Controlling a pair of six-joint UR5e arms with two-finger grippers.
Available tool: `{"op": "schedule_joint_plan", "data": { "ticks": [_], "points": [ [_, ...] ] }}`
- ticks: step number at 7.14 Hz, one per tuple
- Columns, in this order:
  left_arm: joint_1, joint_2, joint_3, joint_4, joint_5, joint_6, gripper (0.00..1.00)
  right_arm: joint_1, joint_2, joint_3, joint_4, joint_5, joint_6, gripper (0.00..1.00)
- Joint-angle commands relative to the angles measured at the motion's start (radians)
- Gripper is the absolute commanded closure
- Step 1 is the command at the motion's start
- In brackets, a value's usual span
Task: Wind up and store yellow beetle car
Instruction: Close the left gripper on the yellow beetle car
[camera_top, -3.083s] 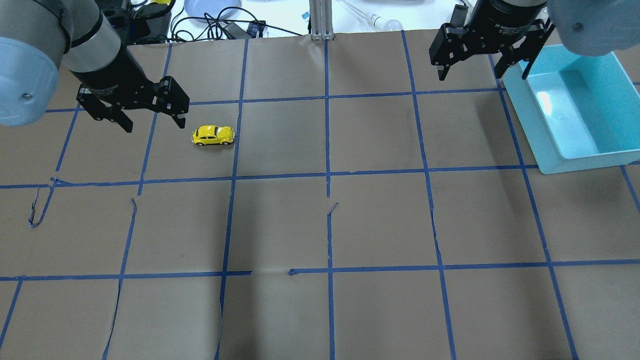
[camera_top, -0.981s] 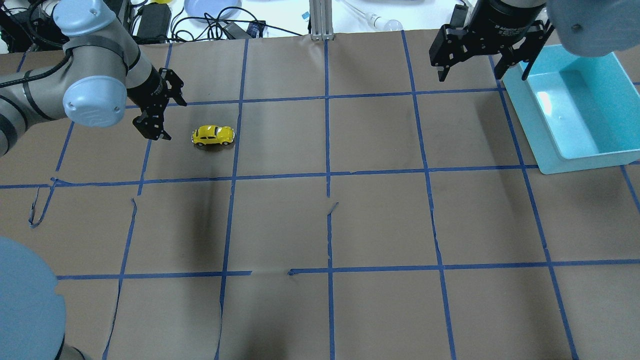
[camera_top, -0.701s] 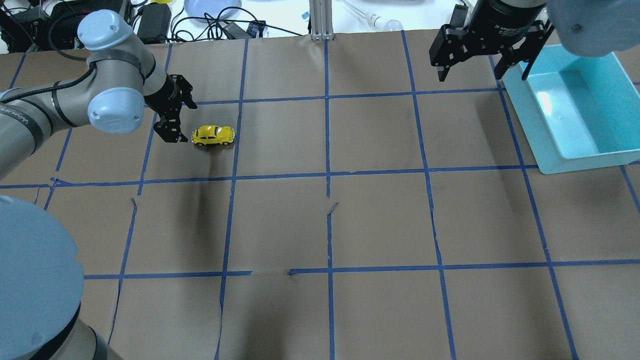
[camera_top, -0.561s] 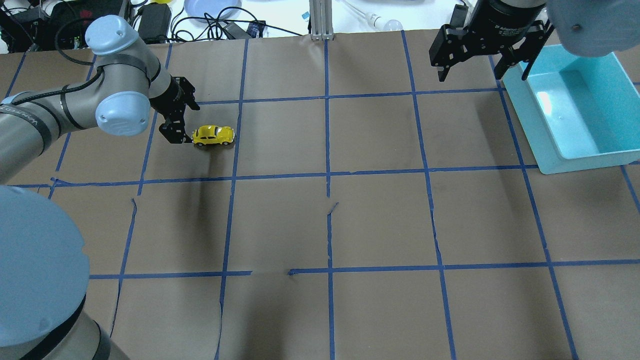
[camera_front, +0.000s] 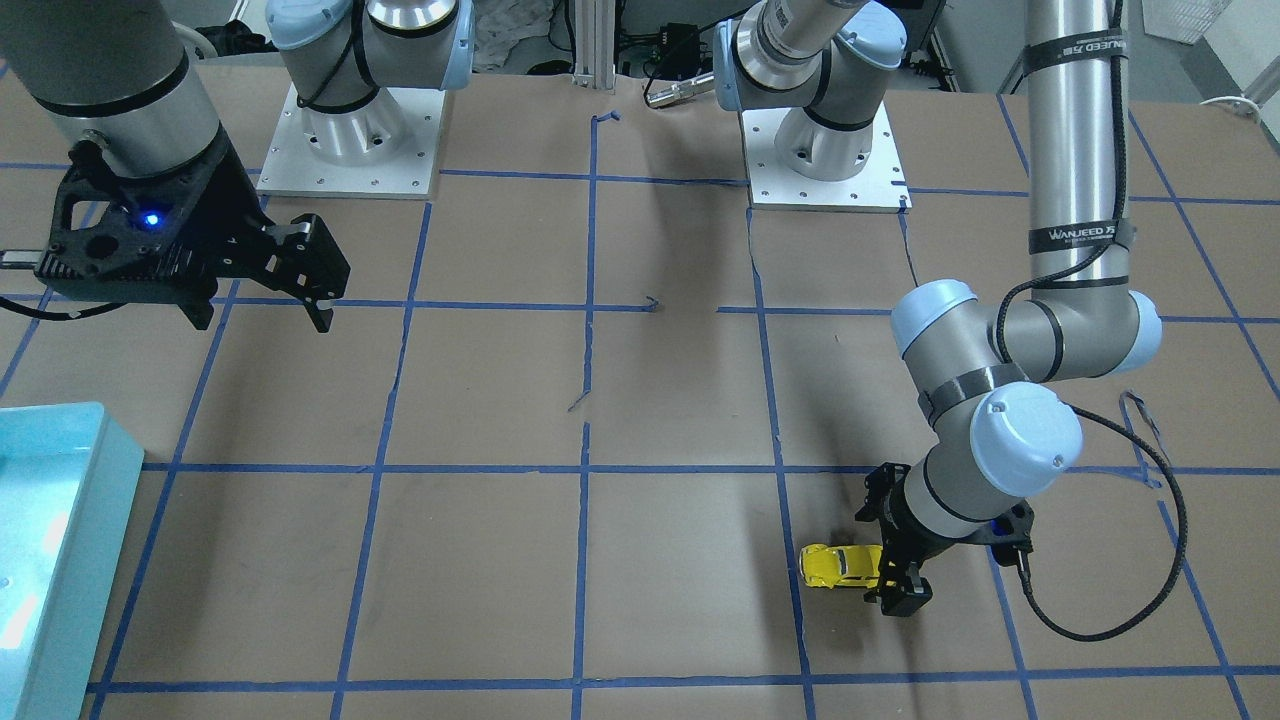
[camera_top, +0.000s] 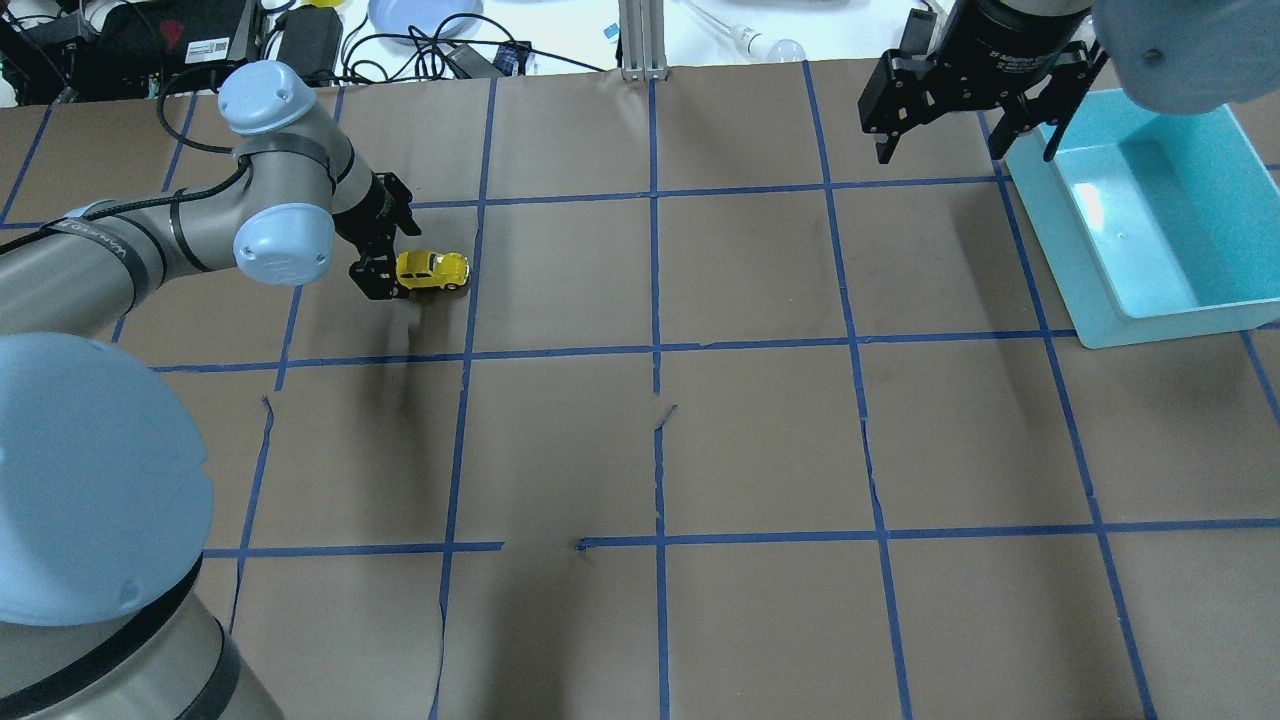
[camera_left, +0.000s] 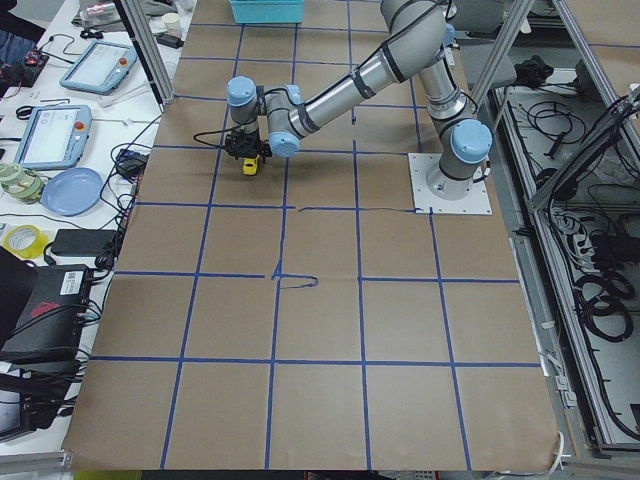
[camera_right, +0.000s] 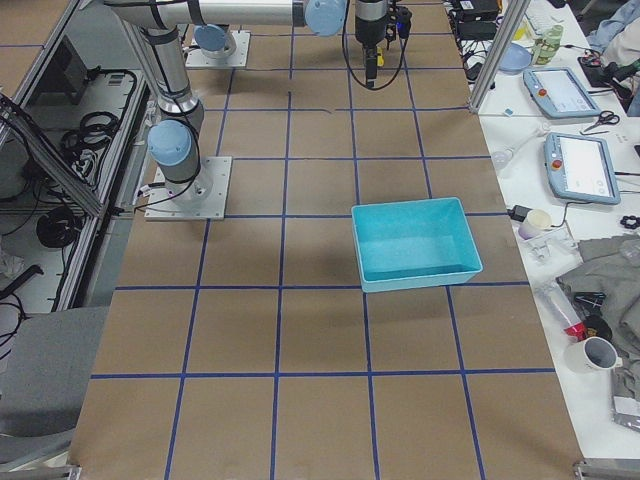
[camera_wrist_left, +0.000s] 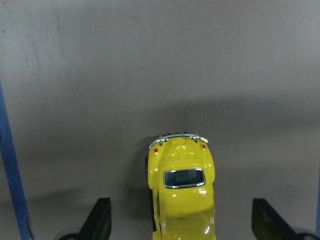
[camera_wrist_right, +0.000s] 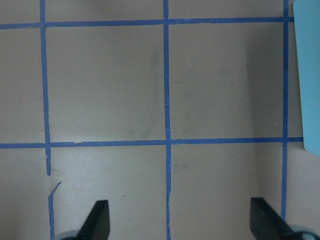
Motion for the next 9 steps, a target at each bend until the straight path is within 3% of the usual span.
{"op": "schedule_joint_plan", "data": {
  "ticks": [1, 2, 3, 4, 5, 7, 9],
  "points": [
    [-0.002, -0.005, 0.001, 0.001, 0.0, -0.003, 0.0, 0.0, 0.0, 0.0, 0.0, -0.002, -0.001, 0.0],
    [-0.002, -0.005, 0.001, 0.001, -0.002, 0.001, 0.13, 0.0, 0.0, 0.0, 0.0, 0.0, -0.001, 0.0],
    [-0.001, -0.014, 0.001, 0.001, -0.002, 0.005, 0.34, 0.0, 0.0, 0.0, 0.0, 0.001, -0.001, 0.0],
    [-0.001, -0.017, 0.003, 0.001, -0.003, 0.003, 0.84, 0.0, 0.0, 0.0, 0.0, 0.001, -0.001, 0.0],
    [-0.001, -0.016, 0.006, 0.001, -0.035, 0.003, 1.0, 0.0, 0.0, 0.0, -0.002, 0.001, -0.001, 0.0],
    [-0.001, 0.004, 0.01, 0.0, -0.045, 0.002, 1.0, 0.0, 0.0, 0.0, -0.002, 0.001, -0.001, 0.0],
    [-0.024, 0.012, 0.017, 0.001, -0.141, -0.076, 1.0, 0.0, 0.0, -0.002, -0.002, 0.001, -0.001, 0.0]
  ]
}}
